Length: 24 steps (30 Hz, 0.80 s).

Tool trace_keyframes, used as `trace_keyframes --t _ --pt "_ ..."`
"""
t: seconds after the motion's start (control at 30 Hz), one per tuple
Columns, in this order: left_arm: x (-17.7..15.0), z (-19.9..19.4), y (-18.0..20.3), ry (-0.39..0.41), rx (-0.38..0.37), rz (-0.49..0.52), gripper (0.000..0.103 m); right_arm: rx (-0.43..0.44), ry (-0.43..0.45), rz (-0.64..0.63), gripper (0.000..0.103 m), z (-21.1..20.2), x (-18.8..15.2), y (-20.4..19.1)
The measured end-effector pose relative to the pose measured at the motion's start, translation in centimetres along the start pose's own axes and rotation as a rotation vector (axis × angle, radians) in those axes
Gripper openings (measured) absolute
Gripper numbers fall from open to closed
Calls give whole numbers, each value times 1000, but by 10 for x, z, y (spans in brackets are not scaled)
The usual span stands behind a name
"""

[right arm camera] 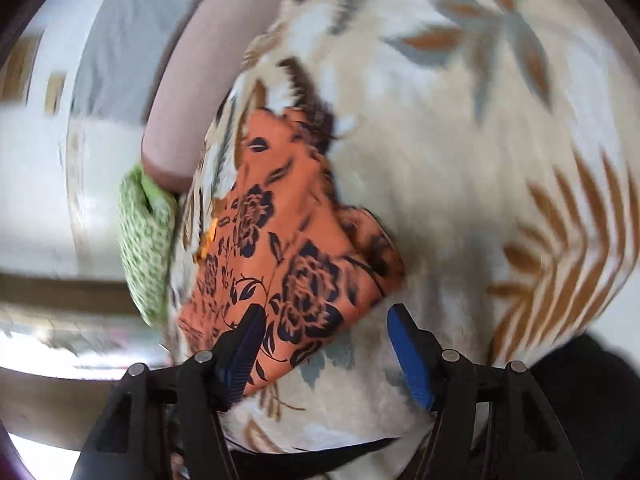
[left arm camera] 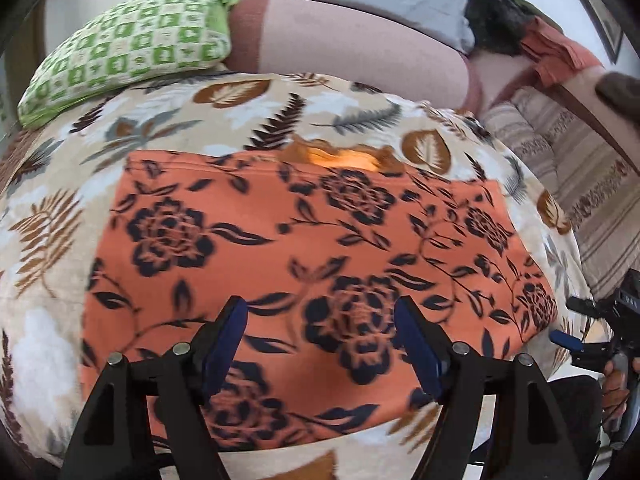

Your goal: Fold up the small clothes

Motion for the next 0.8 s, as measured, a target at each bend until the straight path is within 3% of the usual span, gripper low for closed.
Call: trace_keyframes --t 0.2,0.27,0.4,0.47,0.5,0.57,0.7,0.73,0.8 --pt "-1 2 3 0 10 -29 76 87 -2 172 65 31 12 16" --pt "-2 2 1 -3 26 -26 76 80 45 139 11 25 14 13" --pt "-1 4 -4 4 56 -23 76 -32 149 -3 9 3 -3 -4" --pt "-2 15 -5 -19 68 -21 78 -110 106 -16 14 20 -5 7" --pt "-3 21 -6 -36 78 -15 78 -91 69 9 19 26 -4 14" --pt "-8 33 -8 -68 106 17 78 -62 79 21 26 12 -1 13" --pt "-6 32 -5 -49 112 22 79 -117 229 -144 70 -37 23 -19" --pt "-4 30 -6 -44 103 8 79 -116 234 -181 72 -41 33 -29" --pt "-1 26 -6 -30 77 -13 79 -74 165 -250 72 -33 55 -47"
Point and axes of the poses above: each gripper's, at about its wrist camera, not at the fingertips, and z roughly the way its jaws point, y to its right, x to its top, the point moved 2 cm from there along z, roughly the way its jaws point
